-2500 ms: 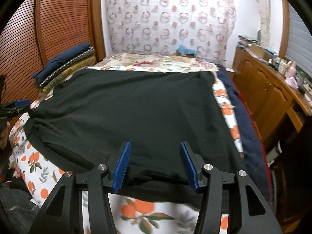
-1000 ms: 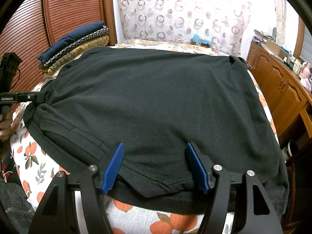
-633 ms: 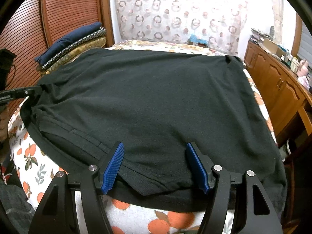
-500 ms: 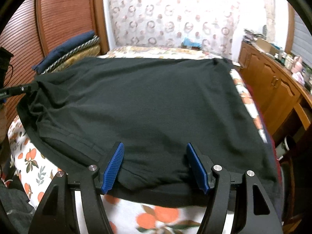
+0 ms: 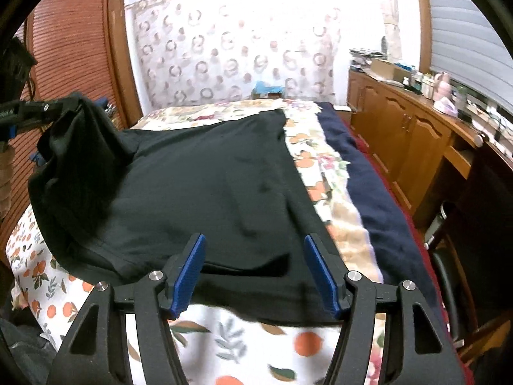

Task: Fold small clothes

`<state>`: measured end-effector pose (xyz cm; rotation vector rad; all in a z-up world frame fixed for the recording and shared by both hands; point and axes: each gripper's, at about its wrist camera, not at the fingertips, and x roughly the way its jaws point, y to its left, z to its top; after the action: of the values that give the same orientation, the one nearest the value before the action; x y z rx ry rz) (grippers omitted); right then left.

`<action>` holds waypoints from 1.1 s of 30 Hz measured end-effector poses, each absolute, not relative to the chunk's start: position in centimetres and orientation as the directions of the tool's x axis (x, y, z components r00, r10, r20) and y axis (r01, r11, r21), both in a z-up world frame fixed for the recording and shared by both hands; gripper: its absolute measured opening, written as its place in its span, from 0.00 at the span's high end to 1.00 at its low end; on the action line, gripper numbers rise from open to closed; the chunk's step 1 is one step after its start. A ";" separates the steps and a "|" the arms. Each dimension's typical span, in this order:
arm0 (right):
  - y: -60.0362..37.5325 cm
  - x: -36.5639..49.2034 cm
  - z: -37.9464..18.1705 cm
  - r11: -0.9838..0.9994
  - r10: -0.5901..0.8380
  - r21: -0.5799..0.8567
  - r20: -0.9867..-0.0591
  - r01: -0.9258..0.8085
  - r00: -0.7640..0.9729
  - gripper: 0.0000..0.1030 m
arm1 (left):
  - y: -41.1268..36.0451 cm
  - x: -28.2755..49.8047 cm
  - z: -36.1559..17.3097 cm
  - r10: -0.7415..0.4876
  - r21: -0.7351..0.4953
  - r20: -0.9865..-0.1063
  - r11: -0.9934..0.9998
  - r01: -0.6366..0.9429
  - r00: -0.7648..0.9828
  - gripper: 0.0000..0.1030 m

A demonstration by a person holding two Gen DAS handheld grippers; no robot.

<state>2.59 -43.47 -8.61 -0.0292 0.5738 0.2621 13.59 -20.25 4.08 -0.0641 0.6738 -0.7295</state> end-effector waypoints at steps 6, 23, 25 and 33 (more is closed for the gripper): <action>-43.3 1.4 -9.0 0.967 0.241 0.063 -0.528 -0.246 0.814 0.38 | -24.8 14.0 4.7 -0.653 -0.260 -0.574 0.717 0.647 0.494 0.86; -43.8 2.6 -7.9 0.964 0.250 0.056 -0.524 -0.260 0.814 0.38 | -20.5 11.8 2.8 -0.528 -0.171 -0.622 0.813 0.557 0.579 0.23; -43.1 2.8 -7.4 0.961 0.257 0.045 -0.520 -0.274 0.815 0.38 | -19.1 11.6 2.5 -0.507 -0.169 -0.620 0.832 0.529 0.599 0.23; -39.1 4.1 -5.8 0.934 0.306 -0.004 -0.508 -0.357 0.806 0.38 | -12.4 10.5 1.5 -0.417 -0.171 -0.595 0.901 0.399 0.687 0.23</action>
<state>4.11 -39.06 -5.80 -0.1008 0.5258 0.3552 10.47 -12.40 1.49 -0.0279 0.6734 -0.4570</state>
